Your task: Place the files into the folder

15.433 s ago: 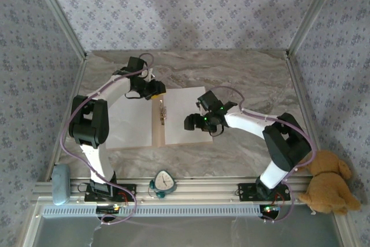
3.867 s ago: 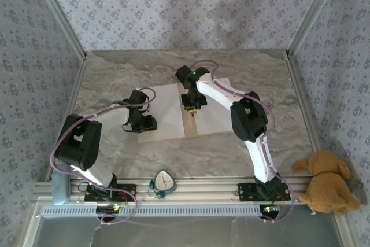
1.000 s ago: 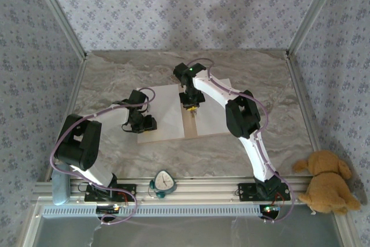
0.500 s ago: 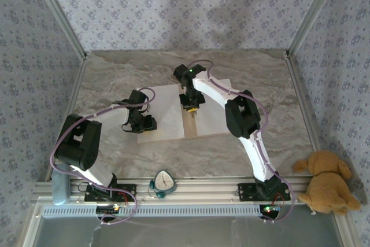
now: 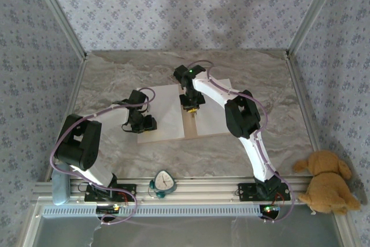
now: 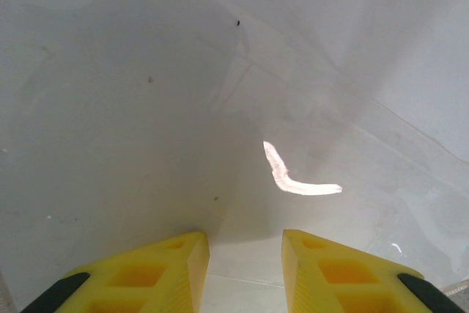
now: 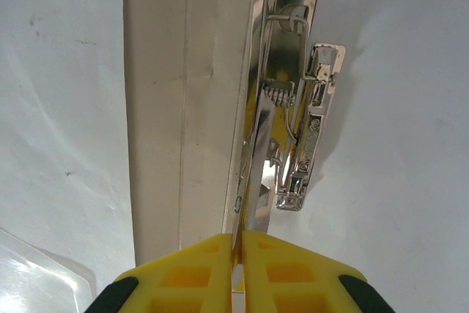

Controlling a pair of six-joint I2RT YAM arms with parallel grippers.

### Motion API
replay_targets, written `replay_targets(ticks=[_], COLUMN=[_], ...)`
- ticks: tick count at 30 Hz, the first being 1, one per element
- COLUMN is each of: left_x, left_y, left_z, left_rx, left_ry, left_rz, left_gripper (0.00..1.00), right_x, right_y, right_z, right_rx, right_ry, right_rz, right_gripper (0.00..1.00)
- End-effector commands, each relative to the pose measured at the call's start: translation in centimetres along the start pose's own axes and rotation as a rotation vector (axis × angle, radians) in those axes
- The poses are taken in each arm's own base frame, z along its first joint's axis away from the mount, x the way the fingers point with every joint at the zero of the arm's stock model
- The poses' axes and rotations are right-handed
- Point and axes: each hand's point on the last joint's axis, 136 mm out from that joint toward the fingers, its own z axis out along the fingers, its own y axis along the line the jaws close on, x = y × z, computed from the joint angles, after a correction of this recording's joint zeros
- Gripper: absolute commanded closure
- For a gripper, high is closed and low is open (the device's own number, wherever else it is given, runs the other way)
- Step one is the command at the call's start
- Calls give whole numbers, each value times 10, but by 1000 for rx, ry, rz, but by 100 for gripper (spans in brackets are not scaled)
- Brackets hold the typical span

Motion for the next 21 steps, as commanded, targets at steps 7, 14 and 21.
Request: replay_targets(ticks=[7,14,21], left_x=[20,21,23], left_y=[18,19,19], left_z=[5,6,7], left_rx=[-62,-62,-61], left_ry=[65,69,71], left_rz=[-30,-32,-32], left_gripper=[65,65,65], right_x=[24,26,29], right_y=[-13,-19,-19], right_z=[31,36,40], right_rx=[94,125,134], right_ry=[101,99,99], right_rz=[-24,-26,-29], right_gripper=[88,88,89])
